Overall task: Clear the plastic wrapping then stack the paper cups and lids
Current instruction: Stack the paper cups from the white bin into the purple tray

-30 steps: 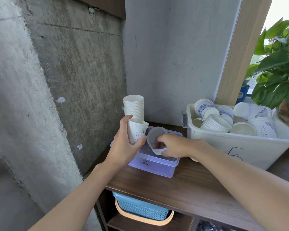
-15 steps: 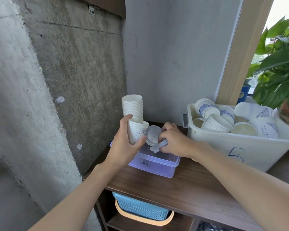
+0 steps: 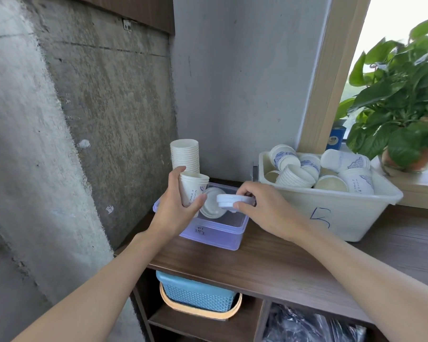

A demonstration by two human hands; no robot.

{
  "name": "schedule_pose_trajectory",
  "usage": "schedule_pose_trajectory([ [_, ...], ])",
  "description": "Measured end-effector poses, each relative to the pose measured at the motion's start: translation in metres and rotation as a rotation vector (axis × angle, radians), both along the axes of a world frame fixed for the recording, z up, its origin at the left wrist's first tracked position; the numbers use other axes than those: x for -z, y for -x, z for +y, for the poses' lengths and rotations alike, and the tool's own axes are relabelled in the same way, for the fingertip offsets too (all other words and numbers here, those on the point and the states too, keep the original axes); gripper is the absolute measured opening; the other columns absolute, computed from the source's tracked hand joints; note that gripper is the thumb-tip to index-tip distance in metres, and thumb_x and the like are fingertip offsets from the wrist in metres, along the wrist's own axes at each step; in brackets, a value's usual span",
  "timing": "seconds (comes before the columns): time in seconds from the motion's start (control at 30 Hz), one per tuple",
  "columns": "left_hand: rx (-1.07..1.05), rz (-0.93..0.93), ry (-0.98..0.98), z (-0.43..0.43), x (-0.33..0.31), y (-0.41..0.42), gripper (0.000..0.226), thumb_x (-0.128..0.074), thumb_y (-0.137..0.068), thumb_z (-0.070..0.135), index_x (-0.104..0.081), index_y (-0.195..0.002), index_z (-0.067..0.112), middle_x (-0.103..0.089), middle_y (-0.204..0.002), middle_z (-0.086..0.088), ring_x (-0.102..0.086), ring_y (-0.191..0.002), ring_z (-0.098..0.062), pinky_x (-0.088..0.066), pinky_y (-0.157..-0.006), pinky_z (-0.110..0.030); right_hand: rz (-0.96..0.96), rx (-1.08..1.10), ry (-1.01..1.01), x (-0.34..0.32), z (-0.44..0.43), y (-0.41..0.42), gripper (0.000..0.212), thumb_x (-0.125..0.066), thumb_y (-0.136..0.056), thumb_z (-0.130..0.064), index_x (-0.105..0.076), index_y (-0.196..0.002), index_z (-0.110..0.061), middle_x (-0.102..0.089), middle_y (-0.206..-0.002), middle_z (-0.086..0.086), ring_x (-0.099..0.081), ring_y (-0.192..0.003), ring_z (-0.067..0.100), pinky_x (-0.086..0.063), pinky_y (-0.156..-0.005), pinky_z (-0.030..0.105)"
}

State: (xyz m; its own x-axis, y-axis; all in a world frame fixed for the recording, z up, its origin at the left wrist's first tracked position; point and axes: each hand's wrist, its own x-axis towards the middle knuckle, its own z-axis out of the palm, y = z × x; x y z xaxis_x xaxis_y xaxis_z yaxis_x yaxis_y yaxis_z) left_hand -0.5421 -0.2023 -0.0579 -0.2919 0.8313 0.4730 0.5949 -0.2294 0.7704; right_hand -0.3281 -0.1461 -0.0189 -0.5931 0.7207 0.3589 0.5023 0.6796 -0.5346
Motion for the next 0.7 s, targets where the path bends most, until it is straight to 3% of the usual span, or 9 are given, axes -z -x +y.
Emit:
schedule_pose_trajectory([
  [0.07,-0.005,0.003,0.001,-0.001,0.001,-0.005,0.073,-0.07,-0.09,0.023,-0.022,-0.145,0.024,-0.051,-0.12,0.011,-0.056,-0.102,0.007,-0.044,-0.08,-0.004,0.105,0.011,-0.025,0.003,-0.013,-0.017,0.006,-0.066,-0.087,-0.023,-0.061,-0.086,-0.022,-0.063,-0.081,-0.008,-0.053,-0.07,0.008,-0.04,-0.062,0.021],
  [0.13,-0.01,0.007,-0.005,-0.001,0.002,-0.011,0.072,-0.069,-0.091,0.024,-0.021,-0.145,0.021,-0.049,-0.124,0.007,-0.056,-0.103,-0.003,-0.043,-0.086,-0.01,0.158,0.033,-0.043,0.011,-0.025,-0.038,0.007,-0.067,-0.086,-0.018,-0.061,-0.086,-0.019,-0.062,-0.083,-0.007,-0.053,-0.075,0.01,-0.04,-0.066,0.021],
  [0.2,-0.029,0.008,-0.026,-0.001,0.004,-0.015,0.072,-0.067,-0.092,0.024,-0.019,-0.146,0.019,-0.048,-0.126,0.005,-0.054,-0.109,-0.01,-0.045,-0.091,-0.023,0.098,0.078,-0.075,0.024,-0.031,-0.059,0.008,-0.068,-0.084,-0.016,-0.06,-0.084,-0.016,-0.061,-0.084,-0.007,-0.052,-0.077,0.011,-0.04,-0.067,0.023],
  [0.33,-0.089,0.007,-0.06,0.001,0.008,-0.02,0.072,-0.067,-0.092,0.025,-0.019,-0.145,0.017,-0.051,-0.124,0.001,-0.057,-0.105,-0.016,-0.047,-0.087,-0.028,-0.073,0.178,-0.035,0.059,-0.028,-0.095,0.012,-0.068,-0.082,-0.019,-0.058,-0.078,-0.02,-0.058,-0.075,-0.011,-0.052,-0.073,0.013,-0.034,-0.066,0.03],
  [0.5,-0.109,-0.012,-0.076,0.001,0.008,-0.02,0.07,-0.066,-0.092,0.021,-0.02,-0.145,0.014,-0.052,-0.124,-0.002,-0.056,-0.102,-0.016,-0.039,-0.073,-0.002,-0.169,0.235,0.03,0.078,-0.025,-0.112,0.02,-0.072,-0.079,-0.028,-0.056,-0.07,-0.021,-0.059,-0.075,-0.012,-0.048,-0.075,0.004,-0.03,-0.076,0.027],
  [0.53,-0.113,-0.014,-0.083,0.0,0.008,-0.018,0.07,-0.067,-0.092,0.022,-0.021,-0.144,0.015,-0.053,-0.121,0.0,-0.057,-0.1,-0.017,-0.041,-0.074,-0.004,-0.157,0.229,0.038,0.077,-0.023,-0.111,0.02,-0.073,-0.078,-0.03,-0.056,-0.071,-0.022,-0.06,-0.077,-0.011,-0.05,-0.078,0.006,-0.034,-0.078,0.029],
  [0.63,-0.133,-0.021,-0.108,-0.003,0.005,-0.009,0.068,-0.068,-0.091,0.026,-0.022,-0.141,0.022,-0.057,-0.115,0.002,-0.062,-0.094,-0.021,-0.053,-0.076,-0.034,-0.107,0.158,0.022,0.064,-0.017,-0.096,0.015,-0.071,-0.079,-0.028,-0.057,-0.076,-0.023,-0.061,-0.084,-0.009,-0.055,-0.085,0.013,-0.044,-0.082,0.034],
  [0.7,-0.146,-0.017,-0.115,-0.005,0.006,-0.002,0.067,-0.067,-0.091,0.025,-0.023,-0.141,0.021,-0.058,-0.115,0.0,-0.062,-0.093,-0.018,-0.053,-0.075,-0.03,-0.073,0.109,-0.018,0.054,-0.012,-0.078,0.014,-0.07,-0.082,-0.027,-0.057,-0.08,-0.024,-0.06,-0.086,-0.008,-0.053,-0.087,0.012,-0.044,-0.081,0.03],
])
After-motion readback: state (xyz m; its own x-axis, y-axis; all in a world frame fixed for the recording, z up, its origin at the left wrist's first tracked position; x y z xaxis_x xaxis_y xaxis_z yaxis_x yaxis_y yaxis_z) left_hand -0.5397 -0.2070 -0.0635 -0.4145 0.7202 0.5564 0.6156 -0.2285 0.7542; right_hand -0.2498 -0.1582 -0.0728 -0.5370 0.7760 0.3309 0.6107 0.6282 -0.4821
